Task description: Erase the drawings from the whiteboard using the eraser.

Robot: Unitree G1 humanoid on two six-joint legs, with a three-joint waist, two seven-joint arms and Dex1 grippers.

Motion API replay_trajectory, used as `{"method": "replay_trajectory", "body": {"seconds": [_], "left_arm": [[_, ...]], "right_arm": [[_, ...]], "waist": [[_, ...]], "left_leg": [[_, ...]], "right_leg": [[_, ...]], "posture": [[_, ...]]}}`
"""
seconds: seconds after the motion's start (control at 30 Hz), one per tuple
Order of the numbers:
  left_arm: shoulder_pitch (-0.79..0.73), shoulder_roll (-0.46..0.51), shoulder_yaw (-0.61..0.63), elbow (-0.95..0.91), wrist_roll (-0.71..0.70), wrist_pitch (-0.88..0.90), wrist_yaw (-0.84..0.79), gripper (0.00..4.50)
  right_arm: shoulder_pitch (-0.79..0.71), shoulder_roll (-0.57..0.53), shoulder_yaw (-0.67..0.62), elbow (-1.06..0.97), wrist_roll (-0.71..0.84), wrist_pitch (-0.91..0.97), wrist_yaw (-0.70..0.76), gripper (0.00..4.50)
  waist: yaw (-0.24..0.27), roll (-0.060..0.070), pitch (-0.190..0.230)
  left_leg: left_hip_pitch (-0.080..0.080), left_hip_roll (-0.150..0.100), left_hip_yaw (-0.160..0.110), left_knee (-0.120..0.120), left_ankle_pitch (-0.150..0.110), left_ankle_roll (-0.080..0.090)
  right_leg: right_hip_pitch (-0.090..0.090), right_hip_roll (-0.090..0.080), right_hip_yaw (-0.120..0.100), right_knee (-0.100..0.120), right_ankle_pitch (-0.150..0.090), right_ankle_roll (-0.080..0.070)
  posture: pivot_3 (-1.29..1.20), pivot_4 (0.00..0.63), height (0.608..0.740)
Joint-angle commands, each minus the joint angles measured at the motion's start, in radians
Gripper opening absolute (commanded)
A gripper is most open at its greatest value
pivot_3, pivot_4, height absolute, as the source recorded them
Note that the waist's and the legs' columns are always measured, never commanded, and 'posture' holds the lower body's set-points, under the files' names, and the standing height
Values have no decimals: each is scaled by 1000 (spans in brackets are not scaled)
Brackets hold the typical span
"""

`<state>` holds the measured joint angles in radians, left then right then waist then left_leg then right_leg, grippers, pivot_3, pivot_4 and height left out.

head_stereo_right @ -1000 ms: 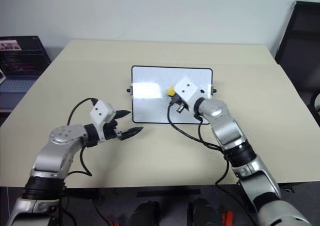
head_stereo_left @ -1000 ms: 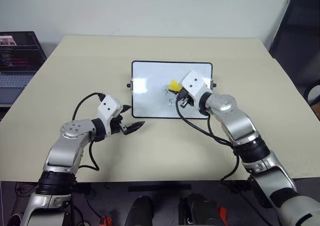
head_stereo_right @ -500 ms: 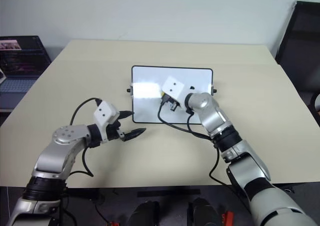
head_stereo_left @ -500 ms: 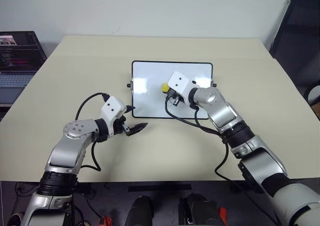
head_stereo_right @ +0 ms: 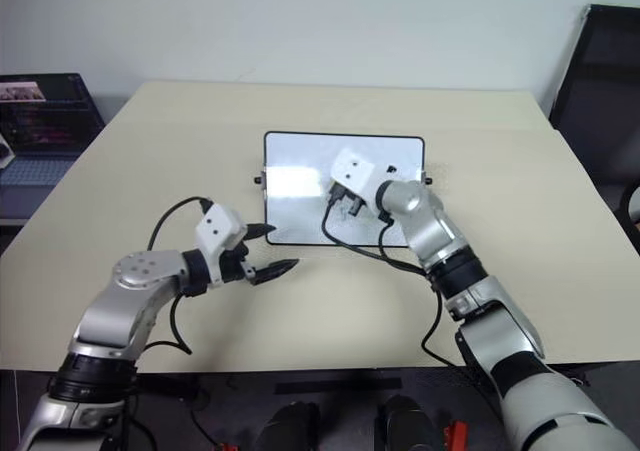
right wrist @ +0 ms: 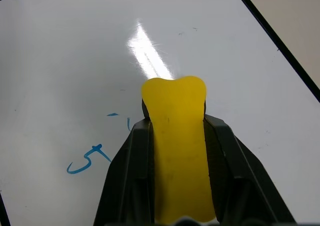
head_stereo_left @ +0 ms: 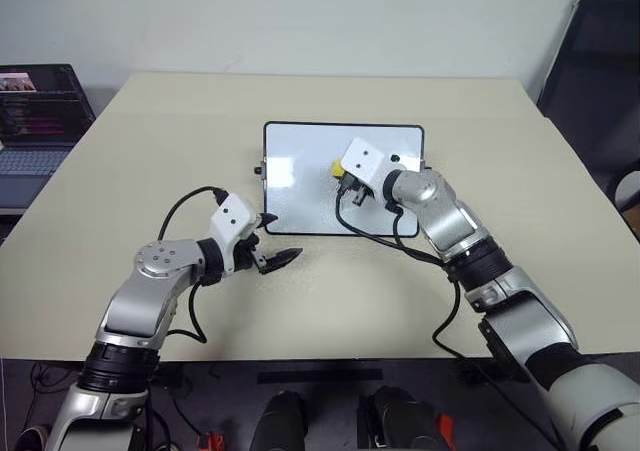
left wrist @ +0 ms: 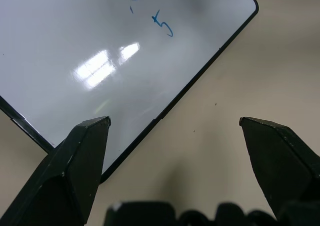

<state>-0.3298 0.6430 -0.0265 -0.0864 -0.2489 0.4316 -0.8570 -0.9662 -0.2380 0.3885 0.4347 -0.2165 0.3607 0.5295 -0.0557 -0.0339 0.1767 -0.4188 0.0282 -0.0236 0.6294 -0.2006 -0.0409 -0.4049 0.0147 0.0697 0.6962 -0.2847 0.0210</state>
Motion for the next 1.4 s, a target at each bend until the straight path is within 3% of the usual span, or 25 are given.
{"method": "replay_trajectory", "body": {"seconds": [0.03,0.13,0.43,0.77,1.03,1.4], "left_arm": [[-24,-1,6,-56,-12,12,8,4500],[-28,-3,2,-63,-15,22,10,4500],[-36,1,-1,-66,-18,33,3,4500],[-33,0,-2,-58,-16,26,-5,4500],[-31,-1,-4,-69,-18,37,-4,4500],[-24,2,1,-82,-24,47,-3,4500]], "right_arm": [[29,-17,21,-37,-14,27,67,995],[48,-31,46,-73,-18,42,124,995],[5,-3,-18,-19,-40,-7,-17,995],[71,-21,61,-86,-62,14,109,995],[14,9,-1,-29,-81,-44,-33,995],[31,-28,-9,-4,-90,-27,1,995]], "waist": [[0,0,0],[0,0,0],[0,0,0],[-1,0,0],[-1,0,0],[0,0,0]], "left_leg": [[0,0,0,0,0,0],[0,0,0,0,0,0],[1,0,0,0,0,0],[1,0,0,0,0,0],[1,1,0,0,0,0],[1,0,0,0,0,0]], "right_leg": [[0,0,0,0,0,0],[0,0,0,0,0,0],[0,0,0,0,-1,2],[0,0,0,0,-1,2],[0,0,0,0,-1,2],[0,0,0,0,-1,2]], "posture": [[0,150,740],[0,150,740],[0,150,740],[0,150,740],[0,150,740],[0,150,740]]}}
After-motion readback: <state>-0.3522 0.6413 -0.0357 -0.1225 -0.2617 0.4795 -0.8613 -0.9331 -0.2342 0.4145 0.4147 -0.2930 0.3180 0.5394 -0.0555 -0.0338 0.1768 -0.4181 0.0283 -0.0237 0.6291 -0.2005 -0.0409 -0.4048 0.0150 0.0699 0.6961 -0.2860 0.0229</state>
